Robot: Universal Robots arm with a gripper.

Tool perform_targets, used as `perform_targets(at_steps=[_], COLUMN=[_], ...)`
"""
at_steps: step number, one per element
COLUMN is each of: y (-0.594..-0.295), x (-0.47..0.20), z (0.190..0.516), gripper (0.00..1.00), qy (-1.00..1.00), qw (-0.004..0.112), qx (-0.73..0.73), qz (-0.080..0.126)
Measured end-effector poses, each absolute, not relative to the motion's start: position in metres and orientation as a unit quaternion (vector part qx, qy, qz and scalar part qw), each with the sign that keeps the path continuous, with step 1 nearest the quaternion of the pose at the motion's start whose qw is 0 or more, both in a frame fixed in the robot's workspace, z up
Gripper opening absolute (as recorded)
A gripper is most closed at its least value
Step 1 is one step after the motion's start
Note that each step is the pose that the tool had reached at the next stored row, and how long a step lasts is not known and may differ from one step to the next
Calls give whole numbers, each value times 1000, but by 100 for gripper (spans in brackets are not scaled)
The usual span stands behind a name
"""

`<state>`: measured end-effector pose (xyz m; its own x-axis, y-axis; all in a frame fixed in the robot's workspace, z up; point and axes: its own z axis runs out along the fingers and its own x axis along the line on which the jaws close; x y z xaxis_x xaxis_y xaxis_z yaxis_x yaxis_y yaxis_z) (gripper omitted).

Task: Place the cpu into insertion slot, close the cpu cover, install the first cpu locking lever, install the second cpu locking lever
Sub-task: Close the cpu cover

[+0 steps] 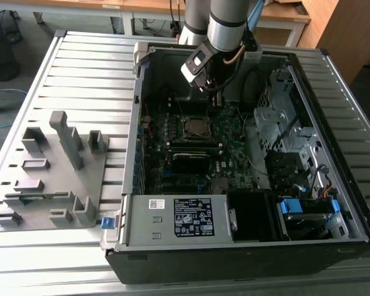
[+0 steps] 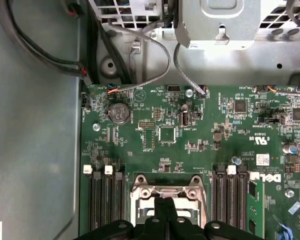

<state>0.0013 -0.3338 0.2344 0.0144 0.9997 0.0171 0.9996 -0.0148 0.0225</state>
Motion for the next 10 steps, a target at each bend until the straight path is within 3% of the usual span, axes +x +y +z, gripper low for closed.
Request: perform_targets(at_steps=[10], y=[-334], x=[-13], z=[231], gripper=[11], qy=[702], qw=[2], qx=[712], qz=[14])
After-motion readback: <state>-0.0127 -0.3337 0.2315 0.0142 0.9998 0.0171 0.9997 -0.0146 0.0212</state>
